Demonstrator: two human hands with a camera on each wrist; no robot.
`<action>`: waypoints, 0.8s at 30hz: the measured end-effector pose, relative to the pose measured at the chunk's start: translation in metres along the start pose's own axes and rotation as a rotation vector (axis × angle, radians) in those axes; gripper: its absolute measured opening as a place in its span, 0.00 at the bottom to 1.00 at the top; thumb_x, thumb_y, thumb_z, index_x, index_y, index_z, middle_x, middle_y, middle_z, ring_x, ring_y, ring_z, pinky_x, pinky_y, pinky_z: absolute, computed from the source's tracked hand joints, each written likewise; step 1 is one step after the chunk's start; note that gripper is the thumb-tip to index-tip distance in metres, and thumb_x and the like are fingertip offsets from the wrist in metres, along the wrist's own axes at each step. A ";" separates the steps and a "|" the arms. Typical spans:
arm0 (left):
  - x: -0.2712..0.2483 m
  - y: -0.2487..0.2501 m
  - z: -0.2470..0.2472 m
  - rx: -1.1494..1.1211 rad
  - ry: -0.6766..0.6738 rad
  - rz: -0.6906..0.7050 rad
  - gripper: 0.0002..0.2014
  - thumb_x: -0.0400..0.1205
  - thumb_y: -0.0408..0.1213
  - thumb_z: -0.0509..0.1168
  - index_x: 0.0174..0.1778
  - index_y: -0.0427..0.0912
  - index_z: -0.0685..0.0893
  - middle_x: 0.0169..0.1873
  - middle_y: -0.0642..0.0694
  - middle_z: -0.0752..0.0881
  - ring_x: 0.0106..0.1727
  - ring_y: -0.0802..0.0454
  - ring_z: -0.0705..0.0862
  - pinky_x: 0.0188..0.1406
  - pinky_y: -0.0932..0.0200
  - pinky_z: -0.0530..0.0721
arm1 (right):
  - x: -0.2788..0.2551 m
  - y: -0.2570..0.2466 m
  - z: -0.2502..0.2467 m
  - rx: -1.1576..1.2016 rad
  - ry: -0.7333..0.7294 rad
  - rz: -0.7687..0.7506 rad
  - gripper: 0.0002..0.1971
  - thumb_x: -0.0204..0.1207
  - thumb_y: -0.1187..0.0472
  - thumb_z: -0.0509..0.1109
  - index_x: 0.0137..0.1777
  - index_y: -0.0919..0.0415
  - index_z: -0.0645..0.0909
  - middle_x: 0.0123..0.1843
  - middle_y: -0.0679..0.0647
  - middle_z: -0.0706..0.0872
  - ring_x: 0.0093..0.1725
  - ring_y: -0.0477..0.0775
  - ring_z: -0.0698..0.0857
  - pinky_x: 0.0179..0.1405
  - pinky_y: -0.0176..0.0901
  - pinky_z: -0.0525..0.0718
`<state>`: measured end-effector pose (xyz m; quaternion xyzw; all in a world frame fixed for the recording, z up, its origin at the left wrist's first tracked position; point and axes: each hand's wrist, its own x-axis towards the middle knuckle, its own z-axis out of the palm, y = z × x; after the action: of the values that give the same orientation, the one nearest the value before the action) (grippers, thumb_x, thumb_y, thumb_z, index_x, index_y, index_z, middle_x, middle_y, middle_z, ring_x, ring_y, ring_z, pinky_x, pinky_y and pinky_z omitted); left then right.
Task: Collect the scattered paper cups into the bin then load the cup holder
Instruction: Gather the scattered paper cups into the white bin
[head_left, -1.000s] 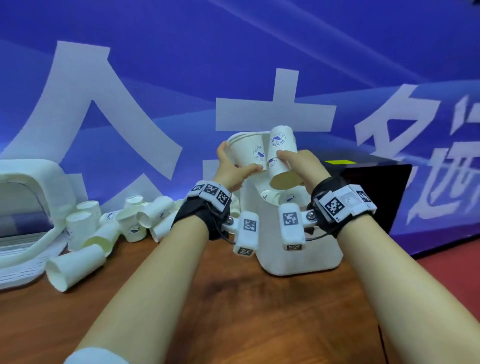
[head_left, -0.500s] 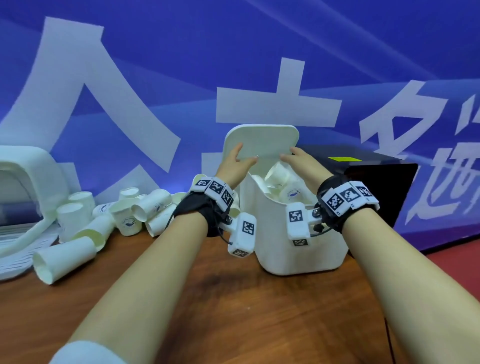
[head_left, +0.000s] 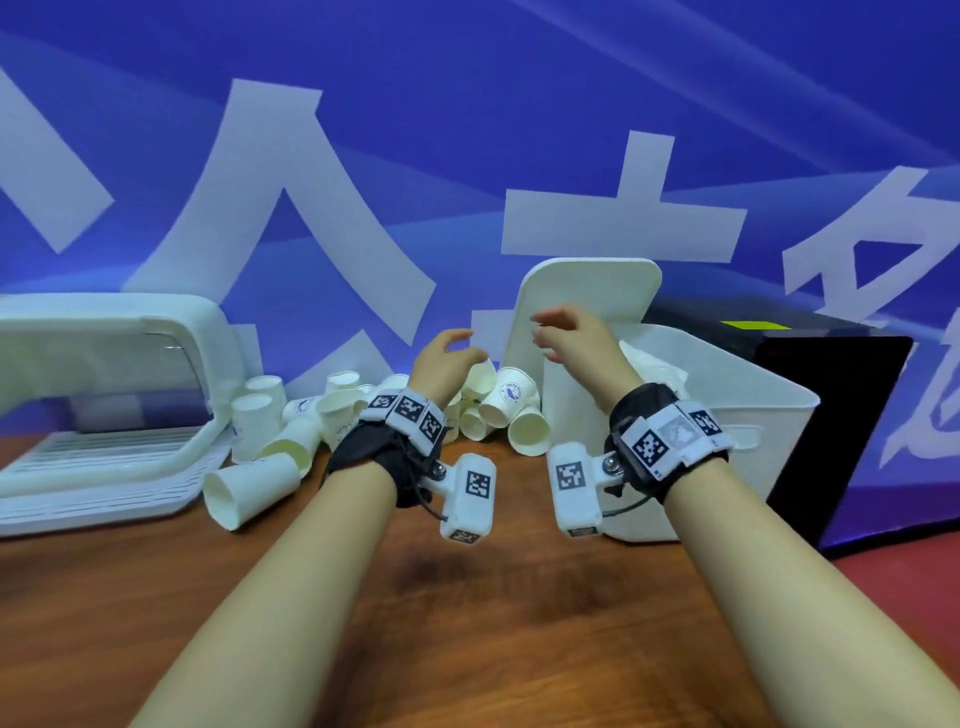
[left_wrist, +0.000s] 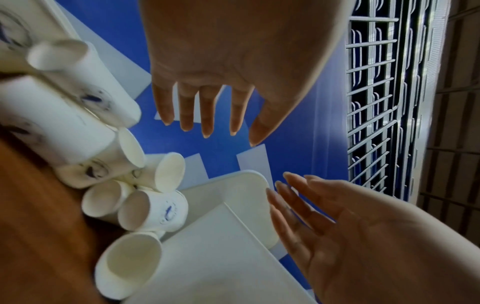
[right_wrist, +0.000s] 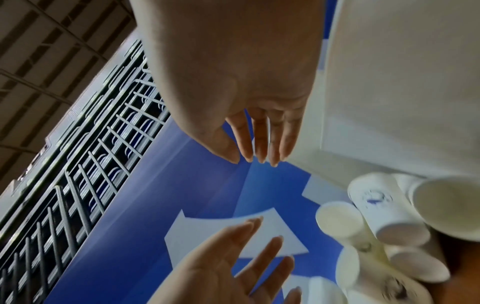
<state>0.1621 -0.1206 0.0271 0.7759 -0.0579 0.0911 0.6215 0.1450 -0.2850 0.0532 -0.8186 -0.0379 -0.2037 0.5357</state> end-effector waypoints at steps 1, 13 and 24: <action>-0.001 -0.007 -0.009 0.002 0.013 -0.026 0.20 0.80 0.38 0.66 0.69 0.49 0.79 0.66 0.48 0.81 0.68 0.42 0.79 0.58 0.52 0.77 | -0.002 0.005 0.012 0.010 -0.020 0.008 0.14 0.77 0.62 0.68 0.62 0.59 0.82 0.60 0.52 0.85 0.62 0.53 0.84 0.67 0.52 0.81; -0.005 -0.084 -0.116 0.214 0.201 -0.172 0.18 0.75 0.33 0.67 0.61 0.45 0.83 0.56 0.46 0.84 0.53 0.49 0.81 0.49 0.58 0.76 | -0.005 0.052 0.142 -0.028 -0.264 0.244 0.25 0.71 0.51 0.74 0.67 0.57 0.77 0.57 0.52 0.83 0.58 0.54 0.84 0.62 0.51 0.83; -0.003 -0.132 -0.180 0.394 0.228 -0.254 0.14 0.74 0.31 0.70 0.55 0.45 0.86 0.58 0.47 0.86 0.62 0.48 0.81 0.61 0.56 0.77 | 0.007 0.050 0.226 -0.313 -0.193 0.170 0.54 0.61 0.39 0.79 0.83 0.49 0.52 0.80 0.57 0.60 0.80 0.60 0.61 0.77 0.59 0.65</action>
<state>0.1732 0.0842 -0.0614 0.8676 0.1294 0.1089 0.4676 0.2313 -0.1060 -0.0651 -0.9079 0.0123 -0.0816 0.4109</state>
